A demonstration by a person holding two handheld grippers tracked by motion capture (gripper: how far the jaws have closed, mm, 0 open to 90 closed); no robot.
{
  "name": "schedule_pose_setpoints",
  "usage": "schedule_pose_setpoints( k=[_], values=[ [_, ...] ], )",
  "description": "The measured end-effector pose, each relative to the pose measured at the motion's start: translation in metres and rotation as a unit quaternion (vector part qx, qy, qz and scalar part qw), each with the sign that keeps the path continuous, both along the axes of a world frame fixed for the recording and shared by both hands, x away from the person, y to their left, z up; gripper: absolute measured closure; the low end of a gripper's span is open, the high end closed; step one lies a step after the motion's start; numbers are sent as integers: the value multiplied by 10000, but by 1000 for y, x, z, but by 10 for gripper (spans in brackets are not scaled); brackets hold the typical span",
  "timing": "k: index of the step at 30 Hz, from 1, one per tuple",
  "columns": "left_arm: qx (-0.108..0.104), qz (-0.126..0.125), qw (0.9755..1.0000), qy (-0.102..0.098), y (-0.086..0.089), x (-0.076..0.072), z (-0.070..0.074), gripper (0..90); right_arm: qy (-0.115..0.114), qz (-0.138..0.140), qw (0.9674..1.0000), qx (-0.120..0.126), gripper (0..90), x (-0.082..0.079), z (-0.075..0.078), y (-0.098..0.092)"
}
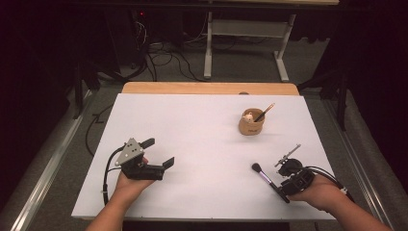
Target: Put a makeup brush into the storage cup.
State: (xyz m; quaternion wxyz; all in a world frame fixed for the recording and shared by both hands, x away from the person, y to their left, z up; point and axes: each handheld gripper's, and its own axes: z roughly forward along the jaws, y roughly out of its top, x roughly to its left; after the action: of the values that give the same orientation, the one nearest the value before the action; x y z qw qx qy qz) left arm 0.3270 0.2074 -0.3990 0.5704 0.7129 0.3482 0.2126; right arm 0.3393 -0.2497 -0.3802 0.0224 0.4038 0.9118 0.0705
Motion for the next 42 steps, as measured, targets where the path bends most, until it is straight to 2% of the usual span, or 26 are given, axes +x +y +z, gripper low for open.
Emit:
schedule_pose_setpoints(
  k=[7, 8, 9, 18, 29, 31, 42],
  values=[
    [-8, -3, 10000, 12, 0, 0, 0, 5, 9, 79, 10000, -17, 719, 1, -3, 3],
    [-23, -5, 10000, 17, 0, 0, 0, 5, 38, 16, 10000, -25, 724, 0, -3, 4],
    [-24, -2, 10000, 22, 0, 0, -1, 5, 15, 105, 9999, -31, 727, 0, -4, 4],
    [-29, 7, 10000, 5, 1, 0, 0, 5, 50, 195, 9997, -108, 771, 1, -9, 9],
    [-32, 0, 10000, 1, 1, 0, 0, 5, 125, 188, 9996, -145, 782, 3, -10, 12],
    [-23, -5, 10000, -4, 1, -1, 0, 5, 106, 290, 9994, -171, 783, 5, -11, 12],
    [3, -16, 10000, 5, 0, 0, -1, 5, 133, 210, 9996, -164, 808, 6, -11, 12]
  ],
)
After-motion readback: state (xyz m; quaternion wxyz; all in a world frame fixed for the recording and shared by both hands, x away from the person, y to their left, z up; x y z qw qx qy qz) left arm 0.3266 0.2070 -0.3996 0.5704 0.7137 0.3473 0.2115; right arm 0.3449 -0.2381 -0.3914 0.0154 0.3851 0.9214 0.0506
